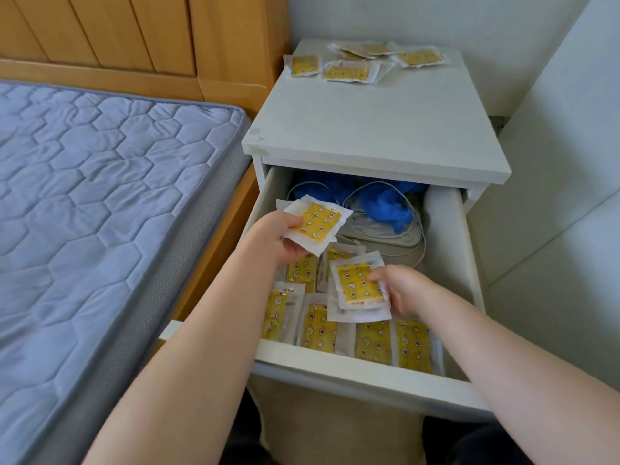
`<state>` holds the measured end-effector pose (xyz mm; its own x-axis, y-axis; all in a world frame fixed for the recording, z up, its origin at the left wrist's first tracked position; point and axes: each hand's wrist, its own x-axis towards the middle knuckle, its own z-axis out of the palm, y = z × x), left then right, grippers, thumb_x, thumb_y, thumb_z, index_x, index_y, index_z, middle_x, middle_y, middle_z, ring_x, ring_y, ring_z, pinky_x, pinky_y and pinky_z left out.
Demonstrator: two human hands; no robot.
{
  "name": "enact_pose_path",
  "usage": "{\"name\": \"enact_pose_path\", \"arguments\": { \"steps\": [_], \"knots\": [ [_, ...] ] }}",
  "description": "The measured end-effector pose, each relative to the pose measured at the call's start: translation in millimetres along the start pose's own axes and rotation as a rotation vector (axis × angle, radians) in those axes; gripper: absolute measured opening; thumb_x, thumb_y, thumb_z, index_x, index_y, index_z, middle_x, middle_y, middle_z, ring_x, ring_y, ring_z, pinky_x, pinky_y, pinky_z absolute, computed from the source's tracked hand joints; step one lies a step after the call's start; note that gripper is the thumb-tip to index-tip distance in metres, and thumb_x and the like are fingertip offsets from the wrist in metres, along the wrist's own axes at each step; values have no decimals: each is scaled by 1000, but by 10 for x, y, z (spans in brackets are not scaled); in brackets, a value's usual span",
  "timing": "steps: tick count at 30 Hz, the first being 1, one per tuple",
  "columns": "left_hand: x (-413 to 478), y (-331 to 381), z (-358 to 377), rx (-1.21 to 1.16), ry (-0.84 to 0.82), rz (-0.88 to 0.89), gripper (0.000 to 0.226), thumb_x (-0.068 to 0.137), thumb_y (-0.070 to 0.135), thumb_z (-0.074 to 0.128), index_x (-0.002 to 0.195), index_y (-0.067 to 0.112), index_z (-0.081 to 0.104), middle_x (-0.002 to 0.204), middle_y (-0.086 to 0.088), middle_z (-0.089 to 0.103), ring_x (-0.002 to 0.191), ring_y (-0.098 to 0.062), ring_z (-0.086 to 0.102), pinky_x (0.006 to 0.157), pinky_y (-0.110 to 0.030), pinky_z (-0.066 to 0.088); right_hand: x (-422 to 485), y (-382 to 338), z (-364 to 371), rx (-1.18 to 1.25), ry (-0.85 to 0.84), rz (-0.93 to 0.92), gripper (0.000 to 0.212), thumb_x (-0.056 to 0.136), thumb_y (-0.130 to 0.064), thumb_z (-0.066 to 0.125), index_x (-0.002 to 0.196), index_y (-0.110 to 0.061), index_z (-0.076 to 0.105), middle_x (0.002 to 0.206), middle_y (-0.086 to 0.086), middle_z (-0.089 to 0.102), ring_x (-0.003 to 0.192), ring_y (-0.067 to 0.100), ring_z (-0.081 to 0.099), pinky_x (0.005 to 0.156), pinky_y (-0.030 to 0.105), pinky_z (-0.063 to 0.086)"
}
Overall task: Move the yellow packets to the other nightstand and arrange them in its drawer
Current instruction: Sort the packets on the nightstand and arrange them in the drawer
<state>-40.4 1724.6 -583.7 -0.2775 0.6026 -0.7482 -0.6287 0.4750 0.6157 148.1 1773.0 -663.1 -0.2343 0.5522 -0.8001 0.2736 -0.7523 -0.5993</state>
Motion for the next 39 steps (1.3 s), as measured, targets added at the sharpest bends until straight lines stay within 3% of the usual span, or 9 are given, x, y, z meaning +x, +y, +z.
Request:
{"name": "enact_pose_path", "arguments": {
  "steps": [9,11,15,20,25,27,31,34,39],
  "knots": [
    [-18,-36,-13,86,-32,5,41,96,1,50,136,5,40,90,-15,60,99,-31,63,82,-45,52,117,322,333,-506,-53,70,53,88,-15,62,136,-4,42,133,17,52,118,33,55,97,48,49],
    [-14,-38,-12,91,-35,9,42,96,1,50,136,5,40,91,-15,60,98,-31,63,84,-46,52,43,314,361,-611,-79,42,52,90,-22,60,134,-2,41,126,20,55,103,33,62,82,45,57],
    [9,-29,-11,73,-34,12,45,96,1,50,139,7,38,93,-15,60,96,-31,62,85,-47,52,-123,322,370,-940,-180,35,45,97,-35,47,124,1,47,75,14,63,55,21,63,51,29,54],
    [15,-39,12,60,-41,16,46,96,1,50,140,8,37,93,-15,60,96,-31,62,81,-47,52,-174,279,345,-1261,-268,-32,51,93,-51,48,81,-5,66,66,5,66,42,10,57,44,19,47],
    [27,-39,0,82,-51,18,46,96,0,50,140,8,38,92,-15,60,95,-31,62,82,-47,51,-222,140,344,-1489,-297,50,63,93,-62,35,86,-6,63,68,3,65,47,13,49,53,24,43],
    [36,-45,0,100,-71,24,44,96,-1,49,138,6,39,91,-14,59,94,-30,61,83,-47,51,-254,-6,292,-1417,-184,60,65,98,-57,24,94,-4,63,70,4,64,49,13,46,53,25,40],
    [84,-62,4,189,-107,55,45,95,-2,51,138,9,41,102,-13,62,94,-29,63,77,-46,52,-200,-281,20,-754,325,-540,48,100,-40,35,102,-2,64,89,12,68,70,19,60,68,33,49],
    [105,-88,12,305,-194,91,45,94,-3,51,137,12,45,118,-14,63,97,-29,64,69,-42,54,-175,-343,-54,-254,149,-577,36,95,-38,51,116,-11,60,110,5,67,100,21,63,86,37,52],
    [141,-115,8,522,-326,167,44,90,-2,58,131,13,50,114,-11,66,96,-26,67,73,-39,58,-239,-338,-20,-257,167,-625,9,82,-8,70,90,-10,66,95,12,72,78,20,68,72,31,58]
  ]
}}
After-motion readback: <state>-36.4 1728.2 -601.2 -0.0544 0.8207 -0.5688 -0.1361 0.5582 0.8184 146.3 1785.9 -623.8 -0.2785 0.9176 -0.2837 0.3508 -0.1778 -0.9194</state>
